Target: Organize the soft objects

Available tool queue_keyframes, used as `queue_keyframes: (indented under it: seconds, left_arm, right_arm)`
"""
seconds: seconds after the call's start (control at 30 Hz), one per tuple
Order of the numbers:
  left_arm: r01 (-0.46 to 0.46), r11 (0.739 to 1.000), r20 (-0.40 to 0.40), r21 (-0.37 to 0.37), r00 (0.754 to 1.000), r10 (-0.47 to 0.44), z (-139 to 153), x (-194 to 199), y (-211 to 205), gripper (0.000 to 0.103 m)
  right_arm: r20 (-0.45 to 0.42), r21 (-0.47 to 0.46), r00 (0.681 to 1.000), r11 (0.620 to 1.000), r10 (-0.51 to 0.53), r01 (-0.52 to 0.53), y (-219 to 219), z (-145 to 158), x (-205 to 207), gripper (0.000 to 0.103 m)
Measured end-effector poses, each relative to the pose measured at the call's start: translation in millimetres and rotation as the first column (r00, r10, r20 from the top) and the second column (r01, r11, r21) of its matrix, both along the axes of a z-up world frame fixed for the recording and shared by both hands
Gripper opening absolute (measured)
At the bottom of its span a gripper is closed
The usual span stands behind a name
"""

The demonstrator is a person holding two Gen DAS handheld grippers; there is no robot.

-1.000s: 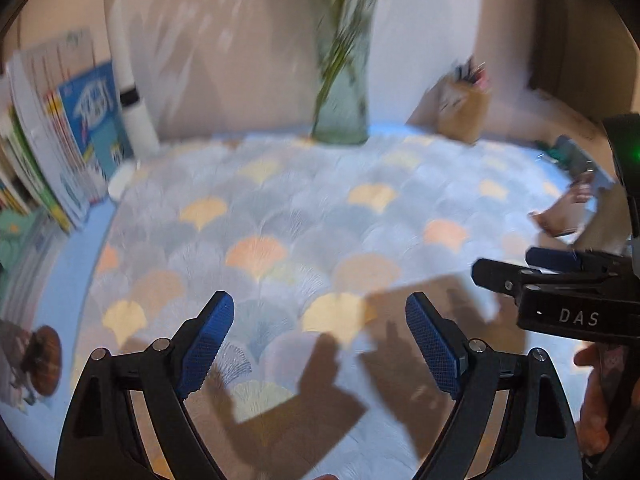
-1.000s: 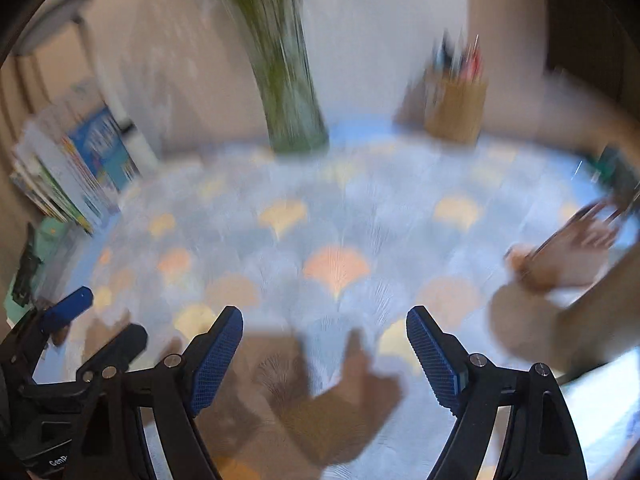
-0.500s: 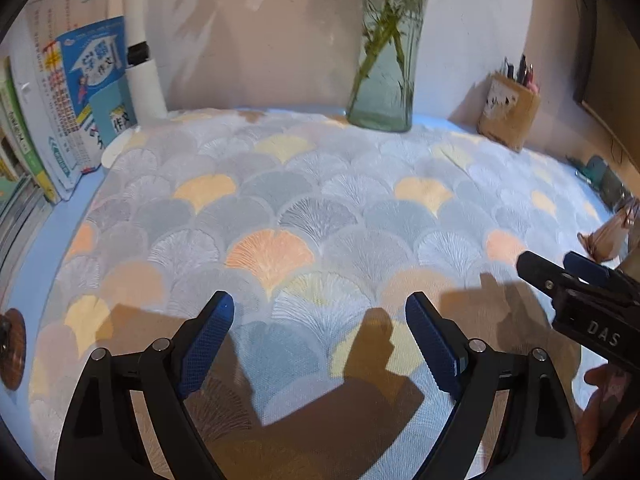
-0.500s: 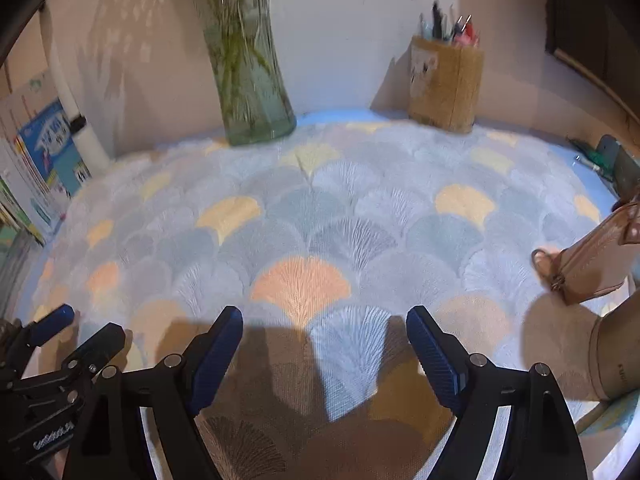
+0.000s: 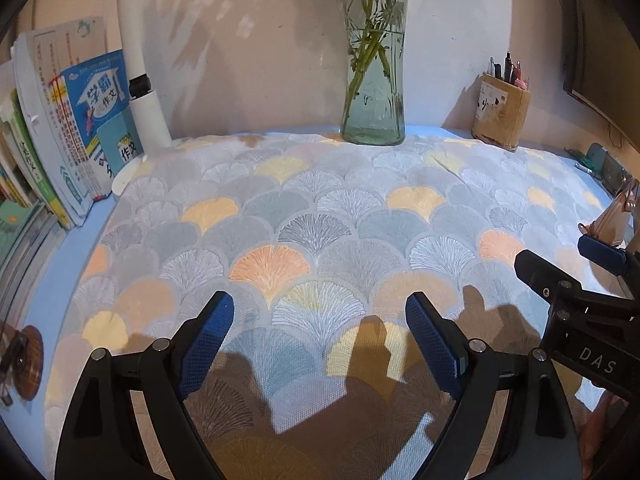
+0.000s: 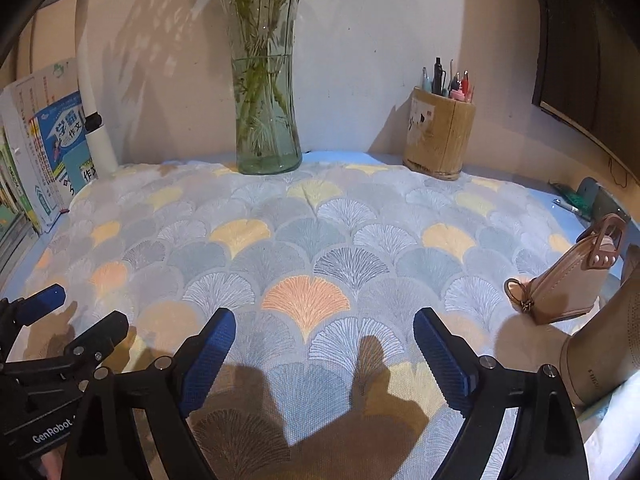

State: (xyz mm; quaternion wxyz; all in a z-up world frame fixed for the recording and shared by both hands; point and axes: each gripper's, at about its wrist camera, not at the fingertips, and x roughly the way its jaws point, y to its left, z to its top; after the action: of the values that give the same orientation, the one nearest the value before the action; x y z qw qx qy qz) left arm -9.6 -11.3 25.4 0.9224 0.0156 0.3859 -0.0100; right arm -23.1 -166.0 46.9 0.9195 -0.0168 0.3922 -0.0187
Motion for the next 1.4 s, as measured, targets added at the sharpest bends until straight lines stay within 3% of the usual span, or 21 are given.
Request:
queue_keyframes:
  seconds: [0.53, 0.7, 0.83, 0.97, 1.07, 1.17, 1.27, 1.4]
  left_arm:
    - [0.005, 1.000, 0.039, 0.019, 0.999, -0.006, 4.2, -6.5, -4.6, 0.087]
    - [0.006, 0.999, 0.075, 0.045, 0.997, -0.010, 10.1, -11.6, -8.2, 0.087]
    - [0.025, 0.997, 0.124, 0.074, 0.992, -0.034, 27.8, -31.4, -15.5, 0.087]
    - [0.045, 0.999, 0.128, 0.021, 0.991, -0.048, 53.4, -58.7, -18.6, 0.087]
    - [-0.023, 0.998, 0.151, 0.052, 0.988, 0.015, 68.7, -78.3, -19.4, 0.087]
    - [-0.017, 0.997, 0.167, 0.072, 0.986, 0.005, 77.9, -95.0, -20.0, 0.088]
    - [0.006, 0.999, 0.141, 0.037, 0.990, -0.011, 81.9, -104.9, -17.4, 0.090]
    - [-0.001, 1.000, 0.137, 0.014, 0.991, -0.001, 87.2, -113.6, -11.2, 0.090]
  right_arm:
    - [0.061, 0.016, 0.998, 1.000, -0.009, 0.008, -1.7, 7.3, -8.1, 0.090]
    - [0.122, 0.028, 0.992, 0.999, -0.029, 0.025, -5.6, 17.2, -16.8, 0.090]
    - [0.155, 0.014, 0.986, 0.998, -0.061, 0.060, -9.3, 32.9, -29.5, 0.090]
    - [0.153, 0.043, 0.986, 0.997, -0.066, 0.060, -11.5, 61.8, -53.1, 0.090]
    - [0.173, 0.045, 0.982, 0.997, -0.076, 0.069, -10.9, 87.9, -74.9, 0.090]
    - [0.194, 0.028, 0.978, 0.997, -0.078, 0.074, -8.5, 104.8, -93.4, 0.090]
    - [0.192, 0.017, 0.978, 0.996, -0.088, 0.086, -6.9, 110.5, -106.1, 0.096]
    - [0.181, 0.054, 0.979, 0.995, -0.089, 0.080, -9.3, 111.3, -117.4, 0.097]
